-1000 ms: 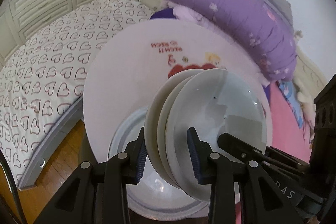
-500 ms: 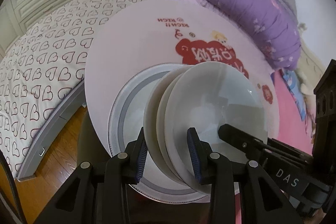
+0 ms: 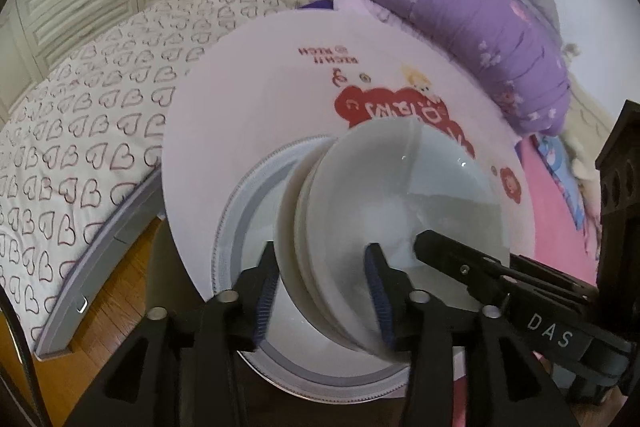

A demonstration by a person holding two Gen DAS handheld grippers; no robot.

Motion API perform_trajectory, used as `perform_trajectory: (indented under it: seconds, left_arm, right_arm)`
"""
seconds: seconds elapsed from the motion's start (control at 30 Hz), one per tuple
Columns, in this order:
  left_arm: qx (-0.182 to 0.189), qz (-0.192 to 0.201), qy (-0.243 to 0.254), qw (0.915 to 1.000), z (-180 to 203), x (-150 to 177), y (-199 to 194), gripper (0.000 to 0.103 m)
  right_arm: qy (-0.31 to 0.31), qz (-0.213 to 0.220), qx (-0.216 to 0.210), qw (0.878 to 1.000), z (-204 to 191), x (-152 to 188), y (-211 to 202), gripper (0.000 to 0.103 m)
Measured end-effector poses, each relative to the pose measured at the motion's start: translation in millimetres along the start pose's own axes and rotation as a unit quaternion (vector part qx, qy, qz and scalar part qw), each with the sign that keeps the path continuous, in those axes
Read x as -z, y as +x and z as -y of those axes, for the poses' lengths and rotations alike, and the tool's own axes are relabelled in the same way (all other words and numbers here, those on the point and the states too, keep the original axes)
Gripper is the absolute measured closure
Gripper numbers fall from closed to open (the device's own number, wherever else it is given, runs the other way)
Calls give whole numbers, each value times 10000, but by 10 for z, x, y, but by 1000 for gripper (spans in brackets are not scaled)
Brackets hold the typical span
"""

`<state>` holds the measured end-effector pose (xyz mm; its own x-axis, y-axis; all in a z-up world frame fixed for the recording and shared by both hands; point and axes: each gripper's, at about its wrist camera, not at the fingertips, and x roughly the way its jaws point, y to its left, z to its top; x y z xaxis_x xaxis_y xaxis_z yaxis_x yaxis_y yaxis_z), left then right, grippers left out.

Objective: Organize plates and bowls

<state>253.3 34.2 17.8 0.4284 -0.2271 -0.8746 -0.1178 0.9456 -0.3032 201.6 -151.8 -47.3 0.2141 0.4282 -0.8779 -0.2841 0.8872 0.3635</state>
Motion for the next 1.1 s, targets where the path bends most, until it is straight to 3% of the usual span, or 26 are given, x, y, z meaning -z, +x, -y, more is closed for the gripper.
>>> perform_trajectory:
  seconds: [0.03, 0.1, 0.13, 0.17, 0.2, 0.23, 0.27, 0.5, 0.8, 1.1]
  left_arm:
    - [-25, 38, -2, 10000, -10, 13, -23, 51]
    - [-83, 216, -3, 9997, -44, 18, -114, 36]
    - [-106, 280, -7, 9996, -49, 35, -149, 31]
    - [-136, 402, -7, 9991, -68, 41, -211, 17]
    - [-140, 499, 11, 9987, -73, 57, -260, 3]
    - [-140, 669, 42, 9977, -82, 68, -337, 1]
    - [-191, 775, 58, 9968, -78, 97, -390, 1]
    - [-613, 1511, 371, 9859, 104, 434, -739, 1]
    - [-860, 2706, 693, 9563, 438, 1107, -1322, 1]
    - [-834, 3365, 711, 9353, 481, 1801, -1711, 1]
  right_arm:
    - [45, 69, -16, 10000, 23, -1, -20, 60]
    - [174, 190, -94, 9996, 87, -2, -69, 45]
    - [228, 255, -100, 9994, 120, -3, -93, 31]
    - [277, 335, -117, 9990, 153, -3, -122, 19]
    - [347, 474, -210, 9981, 203, 1, -176, 13]
    - [380, 558, -291, 9973, 229, 5, -213, 3]
    - [400, 637, -347, 9966, 249, 10, -250, 0]
    - [156, 1513, -361, 9877, 190, 151, -687, 0]
    - [-480, 2644, 92, 9632, -65, 617, -1289, 0]
    - [-640, 3266, 389, 9422, -95, 1040, -1652, 0]
